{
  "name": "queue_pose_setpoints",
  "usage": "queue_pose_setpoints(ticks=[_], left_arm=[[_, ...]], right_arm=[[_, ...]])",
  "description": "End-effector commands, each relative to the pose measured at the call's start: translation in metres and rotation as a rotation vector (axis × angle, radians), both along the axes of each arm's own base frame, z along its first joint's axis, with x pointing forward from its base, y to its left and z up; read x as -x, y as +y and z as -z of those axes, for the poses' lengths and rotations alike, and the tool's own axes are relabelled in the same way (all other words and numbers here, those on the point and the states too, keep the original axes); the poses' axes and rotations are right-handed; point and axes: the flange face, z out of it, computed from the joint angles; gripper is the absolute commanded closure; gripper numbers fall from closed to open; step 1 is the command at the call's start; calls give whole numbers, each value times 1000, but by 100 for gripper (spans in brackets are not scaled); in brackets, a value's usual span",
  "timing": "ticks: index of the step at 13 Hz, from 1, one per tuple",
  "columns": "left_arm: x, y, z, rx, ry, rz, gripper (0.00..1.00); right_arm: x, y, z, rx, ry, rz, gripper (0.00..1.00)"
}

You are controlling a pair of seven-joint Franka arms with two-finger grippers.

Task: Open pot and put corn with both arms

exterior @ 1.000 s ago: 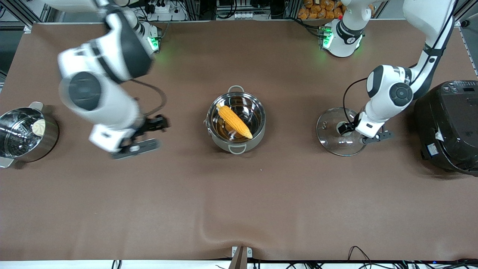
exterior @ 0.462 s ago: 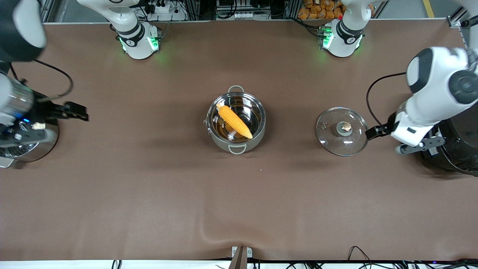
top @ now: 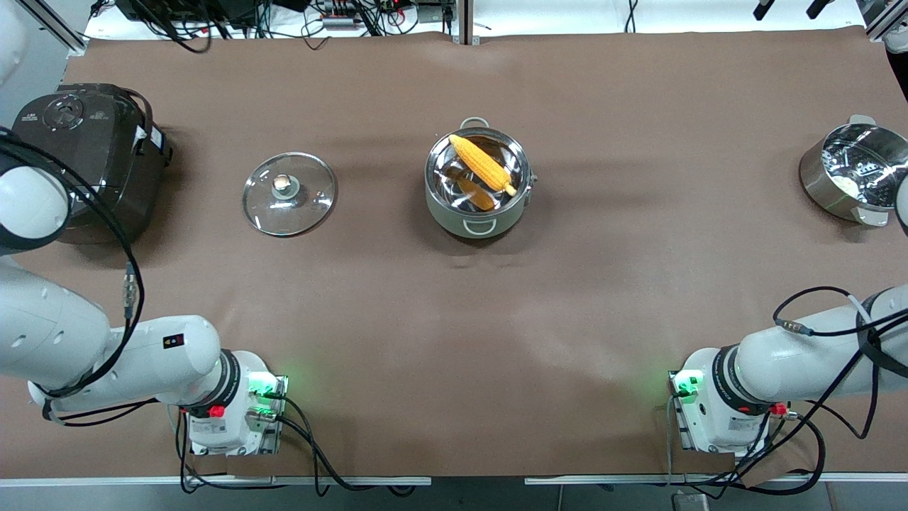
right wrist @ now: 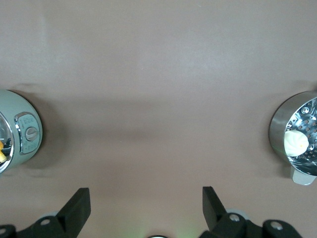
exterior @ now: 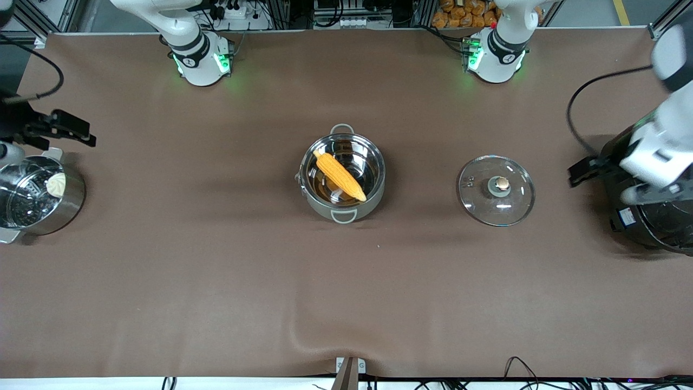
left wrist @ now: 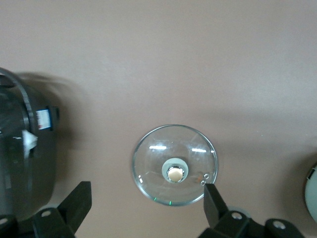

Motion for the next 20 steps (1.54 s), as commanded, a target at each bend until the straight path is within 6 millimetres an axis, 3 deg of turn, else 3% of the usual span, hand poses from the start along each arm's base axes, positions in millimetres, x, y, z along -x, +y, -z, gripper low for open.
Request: queue_pose_setpoints(ticks=[1, 2, 3, 6, 12, 15, 20], left_arm=[[6, 0, -30, 18, -4, 12, 0], [9, 2, -39, 17, -13, 12, 0], [21, 4, -61, 4, -51, 0, 0], [31, 10, -78, 20, -79, -15, 0], [38, -1, -77, 34, -33, 37, 0], [40, -18, -72, 32, -3, 71, 0], [43, -19, -70, 16, 28, 106, 0]], right_arm=[[29, -8, 2, -9, -4, 22, 0], [31, -7, 3, -7, -9, 27, 0], [30, -11, 3, -7, -9, 35, 0], [28, -13, 4, 3, -5, 67, 0], [23, -14, 0, 51, -4, 84, 0], [21, -10, -6, 46, -14, 91, 0], [21, -11, -9, 39, -22, 93, 0]])
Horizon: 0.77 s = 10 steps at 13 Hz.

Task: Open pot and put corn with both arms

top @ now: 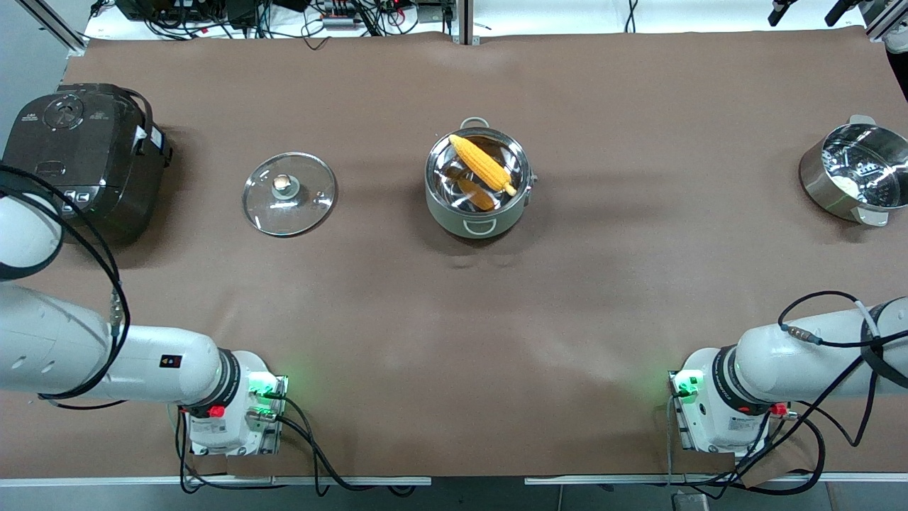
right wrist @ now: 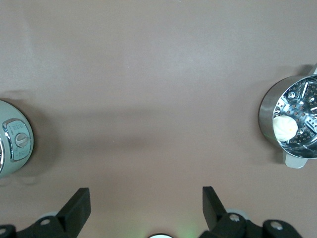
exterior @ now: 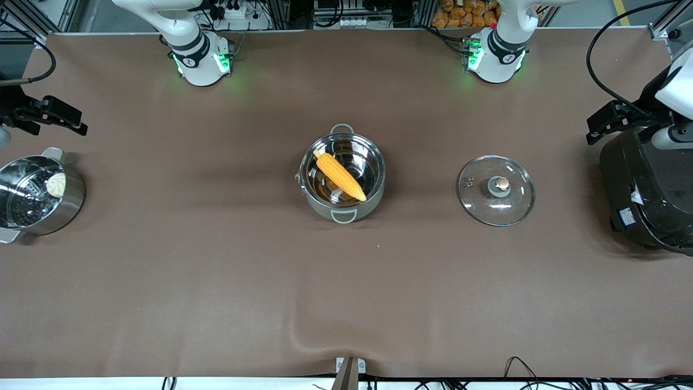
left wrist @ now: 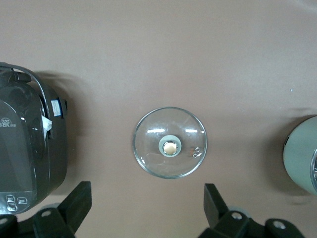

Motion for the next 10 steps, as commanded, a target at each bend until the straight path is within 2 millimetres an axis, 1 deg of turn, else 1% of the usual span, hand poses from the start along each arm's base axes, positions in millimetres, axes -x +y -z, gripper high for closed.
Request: queue_pose_setpoints(ticks=[1, 2, 5, 10], left_arm=[[3, -1, -1, 5, 17, 29, 0], [8, -4, 0, 6, 34, 34, 0], [9, -9, -1, 5, 40, 29, 0], [7, -5, 0, 7, 41, 23, 0]], right_arm=[[1, -2, -6, 1, -8, 22, 0], [2, 2, -7, 1, -8, 14, 0], [2, 0, -6, 1, -5, 17, 0], [2, 3, -5, 1, -3, 12, 0]])
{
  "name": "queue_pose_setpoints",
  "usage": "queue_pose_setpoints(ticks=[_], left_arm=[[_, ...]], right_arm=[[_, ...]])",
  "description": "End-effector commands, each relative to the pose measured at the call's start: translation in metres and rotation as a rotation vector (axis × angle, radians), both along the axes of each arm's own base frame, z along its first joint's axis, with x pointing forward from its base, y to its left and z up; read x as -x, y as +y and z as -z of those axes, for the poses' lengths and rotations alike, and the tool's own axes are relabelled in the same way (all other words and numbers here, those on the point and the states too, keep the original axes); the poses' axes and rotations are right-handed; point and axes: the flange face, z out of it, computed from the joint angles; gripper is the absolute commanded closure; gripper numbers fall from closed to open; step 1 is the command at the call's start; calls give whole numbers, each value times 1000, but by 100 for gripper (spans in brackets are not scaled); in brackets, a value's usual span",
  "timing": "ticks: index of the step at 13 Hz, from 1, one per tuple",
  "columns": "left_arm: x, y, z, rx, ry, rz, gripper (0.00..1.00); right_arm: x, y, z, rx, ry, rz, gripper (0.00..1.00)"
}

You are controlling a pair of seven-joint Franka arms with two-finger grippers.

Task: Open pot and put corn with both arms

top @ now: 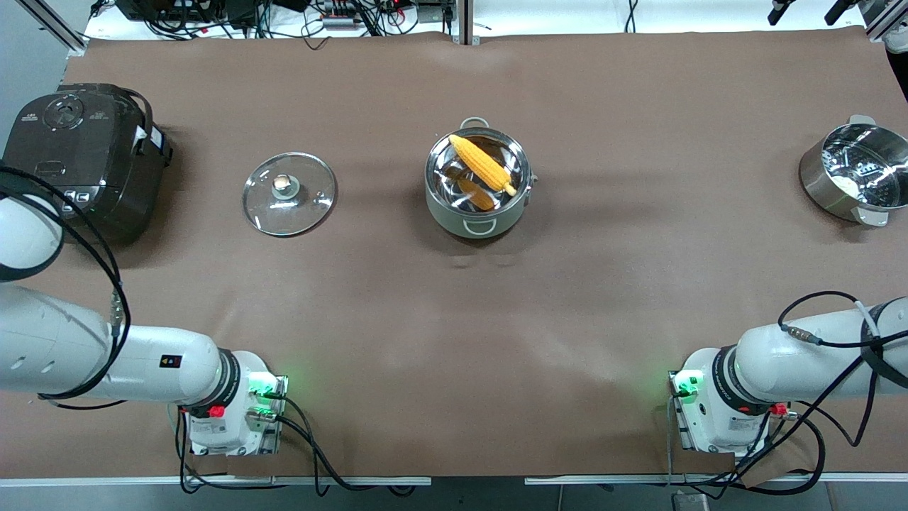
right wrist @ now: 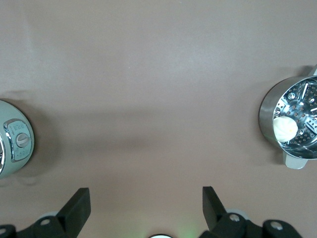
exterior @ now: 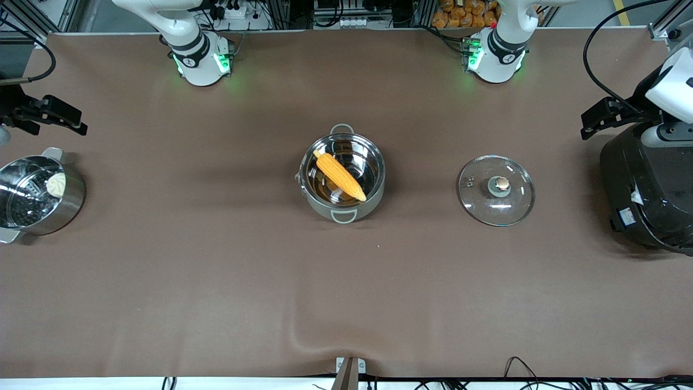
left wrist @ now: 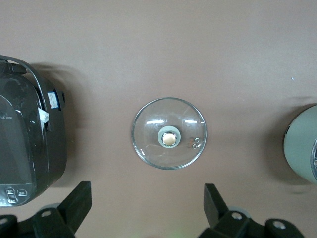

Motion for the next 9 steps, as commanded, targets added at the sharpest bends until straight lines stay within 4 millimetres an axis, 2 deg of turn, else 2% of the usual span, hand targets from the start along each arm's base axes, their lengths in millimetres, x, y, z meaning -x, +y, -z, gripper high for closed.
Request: queue_pose_setpoints(ticks=[1, 4, 9], left_arm=[[3, 3, -4, 11, 7, 8, 0], [2, 11, -4, 14, 7, -4, 0], [4, 8, -7, 18, 1, 3, 0]], right_arm=[[2, 1, -4, 1, -1, 15, 0], [2, 2, -4, -1, 1, 13, 0], [2, 3, -1, -2, 7, 13, 0]])
